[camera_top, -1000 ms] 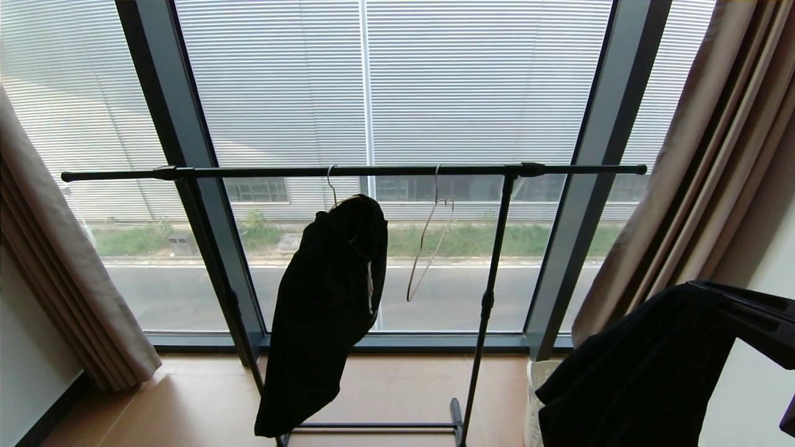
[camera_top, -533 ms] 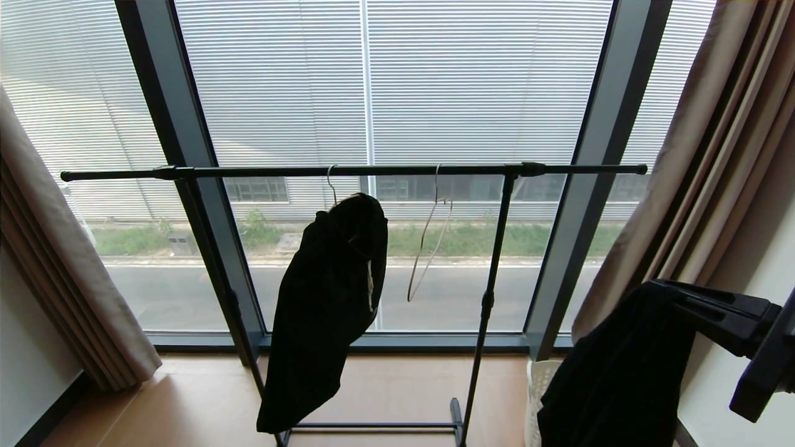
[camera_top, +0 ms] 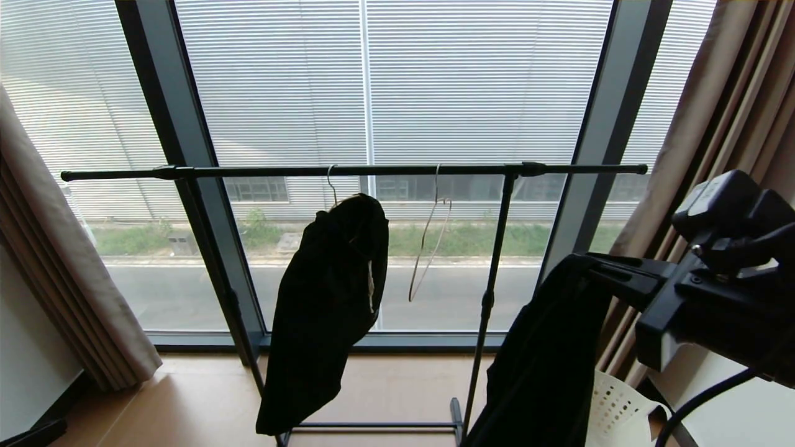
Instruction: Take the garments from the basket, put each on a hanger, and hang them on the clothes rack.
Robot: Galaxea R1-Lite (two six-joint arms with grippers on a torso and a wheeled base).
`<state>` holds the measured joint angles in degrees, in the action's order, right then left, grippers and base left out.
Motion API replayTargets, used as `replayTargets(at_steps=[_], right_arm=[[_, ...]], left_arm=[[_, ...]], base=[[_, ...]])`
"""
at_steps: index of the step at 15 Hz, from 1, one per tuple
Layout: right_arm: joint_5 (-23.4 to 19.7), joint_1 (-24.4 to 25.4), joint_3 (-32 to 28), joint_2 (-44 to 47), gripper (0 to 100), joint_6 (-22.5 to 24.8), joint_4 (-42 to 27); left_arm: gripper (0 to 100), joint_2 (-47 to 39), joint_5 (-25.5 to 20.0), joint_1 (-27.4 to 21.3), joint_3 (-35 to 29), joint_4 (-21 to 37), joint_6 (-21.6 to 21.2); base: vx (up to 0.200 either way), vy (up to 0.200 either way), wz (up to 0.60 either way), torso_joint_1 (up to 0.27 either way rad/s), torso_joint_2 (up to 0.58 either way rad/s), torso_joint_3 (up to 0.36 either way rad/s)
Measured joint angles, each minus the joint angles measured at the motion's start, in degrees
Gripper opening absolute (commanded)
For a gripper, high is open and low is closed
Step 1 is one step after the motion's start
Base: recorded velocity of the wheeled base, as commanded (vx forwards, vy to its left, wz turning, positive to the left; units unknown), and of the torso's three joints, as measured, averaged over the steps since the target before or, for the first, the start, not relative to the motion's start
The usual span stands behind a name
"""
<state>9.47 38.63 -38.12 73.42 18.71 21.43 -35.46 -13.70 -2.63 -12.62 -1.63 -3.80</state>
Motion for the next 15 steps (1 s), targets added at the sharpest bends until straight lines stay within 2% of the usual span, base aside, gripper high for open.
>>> replayTargets(at_steps=[3, 6, 10, 12, 14, 15], right_arm=[[0.2, 0.4, -1.9, 6.3, 0, -0.1, 5.0], [2.7, 0.5, -3.5, 11.2, 0, -2.6, 7.1], [3.5, 0.7, -4.4, 13.2, 0, -3.8, 7.1], [4.9, 2.4, -5.0, 14.0, 0, -6.2, 7.1], [8.8, 3.9, -5.9, 15.3, 0, -8.2, 7.1], [9.3, 4.5, -6.2, 16.0, 0, -8.7, 7.2]], left_arm=[[100, -11.7, 0.7, -8.9, -4.9, -2.5, 6.4], [100, -23.6, 5.7, -18.7, -9.2, -8.5, 12.2], [100, -40.0, 12.8, -29.4, -13.5, -18.9, 14.5], [100, -47.4, 14.3, -34.0, -17.7, -21.7, 15.2], [100, -52.7, 16.5, -38.9, -22.6, -22.6, 16.9], [100, -54.7, 17.2, -40.6, -24.7, -22.8, 17.4]], base=[[0.0, 0.0, 0.0, 0.0, 0.0, 0.0], [0.0, 0.0, 0.0, 0.0, 0.0, 0.0], [0.0, 0.0, 0.0, 0.0, 0.0, 0.0], [0.0, 0.0, 0.0, 0.0, 0.0, 0.0], [0.0, 0.0, 0.0, 0.0, 0.0, 0.0], [0.0, 0.0, 0.0, 0.0, 0.0, 0.0]])
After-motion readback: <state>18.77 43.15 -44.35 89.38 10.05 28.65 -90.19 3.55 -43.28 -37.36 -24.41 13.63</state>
